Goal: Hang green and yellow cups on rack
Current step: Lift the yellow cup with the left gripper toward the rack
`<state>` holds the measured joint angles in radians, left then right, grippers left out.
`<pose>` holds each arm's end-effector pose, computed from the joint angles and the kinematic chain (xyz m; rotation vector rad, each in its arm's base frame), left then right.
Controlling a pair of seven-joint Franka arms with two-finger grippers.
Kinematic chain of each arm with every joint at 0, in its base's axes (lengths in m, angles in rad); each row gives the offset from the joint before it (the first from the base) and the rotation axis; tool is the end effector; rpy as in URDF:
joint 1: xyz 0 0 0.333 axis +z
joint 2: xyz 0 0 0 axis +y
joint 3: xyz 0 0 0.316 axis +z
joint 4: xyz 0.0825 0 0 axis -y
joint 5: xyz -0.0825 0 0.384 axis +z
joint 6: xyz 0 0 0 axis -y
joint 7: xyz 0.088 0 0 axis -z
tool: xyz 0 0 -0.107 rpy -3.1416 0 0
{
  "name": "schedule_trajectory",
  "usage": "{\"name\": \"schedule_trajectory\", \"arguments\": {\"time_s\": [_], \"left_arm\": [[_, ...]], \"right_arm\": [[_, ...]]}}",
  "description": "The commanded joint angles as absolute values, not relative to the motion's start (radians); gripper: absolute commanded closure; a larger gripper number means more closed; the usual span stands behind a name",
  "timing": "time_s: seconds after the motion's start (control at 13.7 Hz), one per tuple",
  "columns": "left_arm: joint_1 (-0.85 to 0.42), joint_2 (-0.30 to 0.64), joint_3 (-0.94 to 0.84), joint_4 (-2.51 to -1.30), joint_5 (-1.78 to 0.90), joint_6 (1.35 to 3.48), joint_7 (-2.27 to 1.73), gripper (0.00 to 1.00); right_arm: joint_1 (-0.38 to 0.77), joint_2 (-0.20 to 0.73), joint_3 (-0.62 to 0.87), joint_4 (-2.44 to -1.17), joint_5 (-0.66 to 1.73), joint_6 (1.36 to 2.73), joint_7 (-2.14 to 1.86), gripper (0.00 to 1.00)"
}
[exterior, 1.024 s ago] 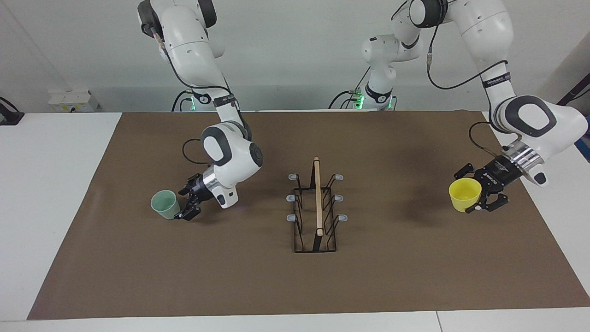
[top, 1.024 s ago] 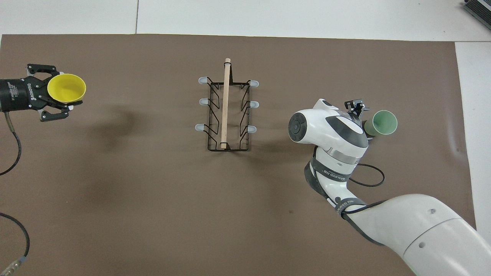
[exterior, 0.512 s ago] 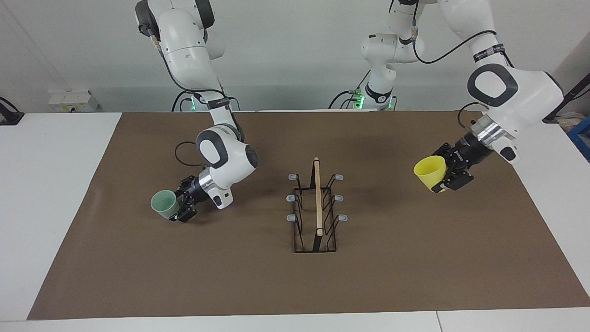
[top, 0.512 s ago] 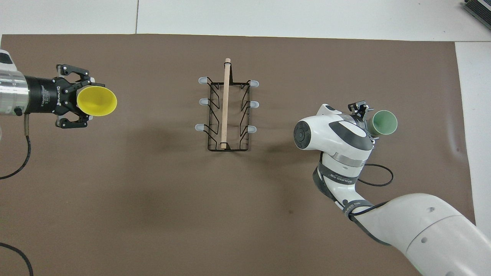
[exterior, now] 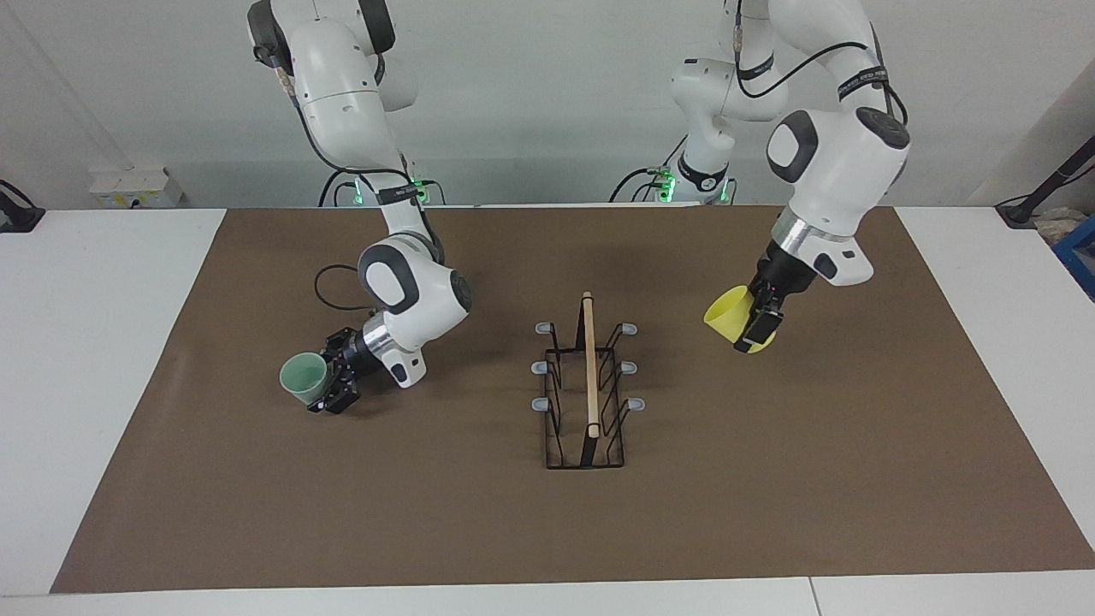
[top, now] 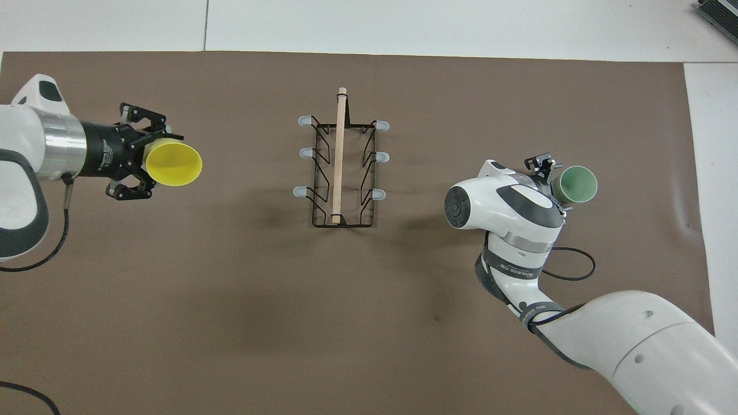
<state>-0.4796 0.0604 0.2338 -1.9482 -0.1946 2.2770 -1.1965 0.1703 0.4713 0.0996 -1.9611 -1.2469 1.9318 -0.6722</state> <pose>0.5777 -0.1521 0.4768 2.4601 1.4327 0.1483 0.5873 0.0926 0.2323 1.4099 1.6634 -0.7123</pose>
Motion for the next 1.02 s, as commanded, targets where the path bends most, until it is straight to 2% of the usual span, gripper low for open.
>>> {"name": "schedule_trajectory", "arguments": {"time_s": [0.0,0.37,0.44,0.51,0.59,0.66,0.73,0.95], "left_arm": [[-0.561,0.029,0.249,-1.994,-0.027,2.338,-1.319,1.00],[-0.664,0.061,0.245,-1.999,0.369,2.420,-1.573,1.00],[-0.669,0.063,0.244,-1.999,0.440,2.439,-1.630,1.00],[-0.689,0.063,0.244,-1.999,0.495,2.439,-1.666,1.00],[-0.698,0.064,0.244,-2.000,0.550,2.439,-1.686,1.00],[-0.715,0.066,0.244,-2.000,0.599,2.438,-1.725,1.00],[-0.727,0.077,0.245,-1.999,0.653,2.428,-1.773,1.00],[-0.779,0.109,0.245,-1.996,0.829,2.384,-1.937,1.00]], "right_arm": [[0.147,0.443,0.109,-2.008,-1.299,1.956,-0.647,0.00],[0.140,0.440,0.109,-2.010,-1.299,1.948,-0.646,0.00],[0.135,0.440,0.109,-2.010,-1.299,1.950,-0.647,0.10],[0.133,0.440,0.109,-2.010,-1.299,1.948,-0.649,0.35],[0.133,0.440,0.109,-2.011,-1.299,1.948,-0.649,0.68],[0.135,0.440,0.109,-2.014,-1.299,1.945,-0.647,0.96],[0.135,0.440,0.109,-2.014,-1.299,1.942,-0.647,1.00],[0.144,0.440,0.109,-2.002,-1.298,1.931,-0.650,1.00]]}}
